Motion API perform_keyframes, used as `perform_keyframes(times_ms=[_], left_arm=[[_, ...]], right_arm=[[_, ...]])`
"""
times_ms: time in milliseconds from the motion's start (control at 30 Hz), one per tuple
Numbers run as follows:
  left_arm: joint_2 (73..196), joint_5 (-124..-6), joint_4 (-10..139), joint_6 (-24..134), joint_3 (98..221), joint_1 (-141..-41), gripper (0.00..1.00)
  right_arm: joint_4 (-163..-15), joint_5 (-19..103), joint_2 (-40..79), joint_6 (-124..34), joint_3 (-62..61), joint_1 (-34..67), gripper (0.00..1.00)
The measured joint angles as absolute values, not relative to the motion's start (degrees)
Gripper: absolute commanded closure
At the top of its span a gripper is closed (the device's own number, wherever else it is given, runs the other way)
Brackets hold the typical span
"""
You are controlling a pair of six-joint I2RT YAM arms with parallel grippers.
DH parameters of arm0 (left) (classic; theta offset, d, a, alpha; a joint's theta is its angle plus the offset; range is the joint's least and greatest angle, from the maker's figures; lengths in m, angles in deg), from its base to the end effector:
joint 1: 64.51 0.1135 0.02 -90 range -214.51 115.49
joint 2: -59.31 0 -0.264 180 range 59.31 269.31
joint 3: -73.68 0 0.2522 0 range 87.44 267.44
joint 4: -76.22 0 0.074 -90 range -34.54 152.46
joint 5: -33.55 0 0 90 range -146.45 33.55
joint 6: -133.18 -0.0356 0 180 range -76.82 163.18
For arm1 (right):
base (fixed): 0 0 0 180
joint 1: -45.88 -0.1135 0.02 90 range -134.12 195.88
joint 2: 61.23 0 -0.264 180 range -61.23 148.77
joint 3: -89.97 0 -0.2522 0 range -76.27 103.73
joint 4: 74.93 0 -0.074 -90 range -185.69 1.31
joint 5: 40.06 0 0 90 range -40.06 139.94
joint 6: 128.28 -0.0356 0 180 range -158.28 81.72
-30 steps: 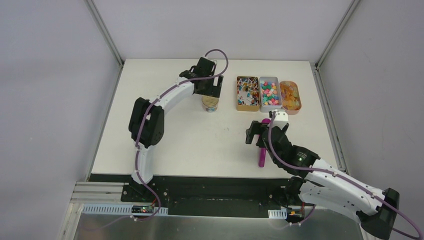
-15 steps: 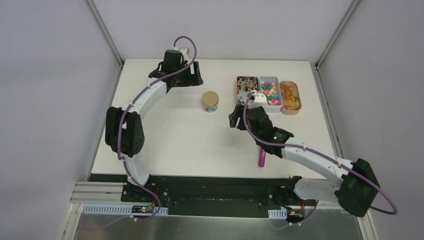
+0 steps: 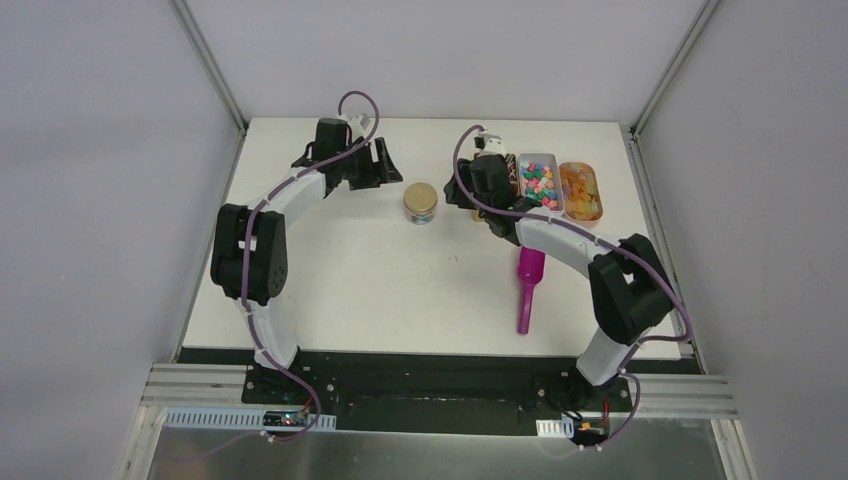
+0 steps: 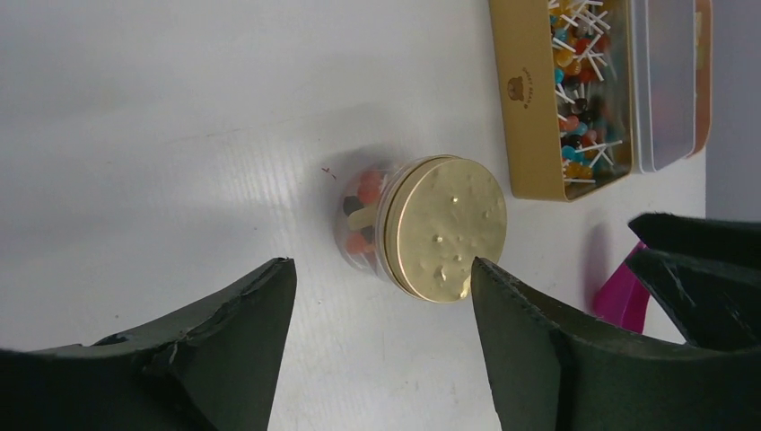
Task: Pack the candies
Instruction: Screw the bottle lid onto the packing bottle.
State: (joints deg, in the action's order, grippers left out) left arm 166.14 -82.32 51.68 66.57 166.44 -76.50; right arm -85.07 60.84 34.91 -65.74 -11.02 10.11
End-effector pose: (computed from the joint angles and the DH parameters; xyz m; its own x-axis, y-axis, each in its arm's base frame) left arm 0.4115 -0.1033 0.2387 -0.7668 -0.2023 -0.6091 0.2353 0.7943 -0.5601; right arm 0.3172 0.2202 0.2518 -0.5317 0.1751 -0.8287 -0.2169 0.9176 0.3330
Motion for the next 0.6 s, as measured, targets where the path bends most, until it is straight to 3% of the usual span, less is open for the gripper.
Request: perform_keyframes(times_ms=[600], left_arm=[[174.56,-89.97,57.64,69.41,166.13,-76.54,0.39]], right_arm=[[-85.56,59.92,50.14,-65.74,0.56,14.27,0.57]])
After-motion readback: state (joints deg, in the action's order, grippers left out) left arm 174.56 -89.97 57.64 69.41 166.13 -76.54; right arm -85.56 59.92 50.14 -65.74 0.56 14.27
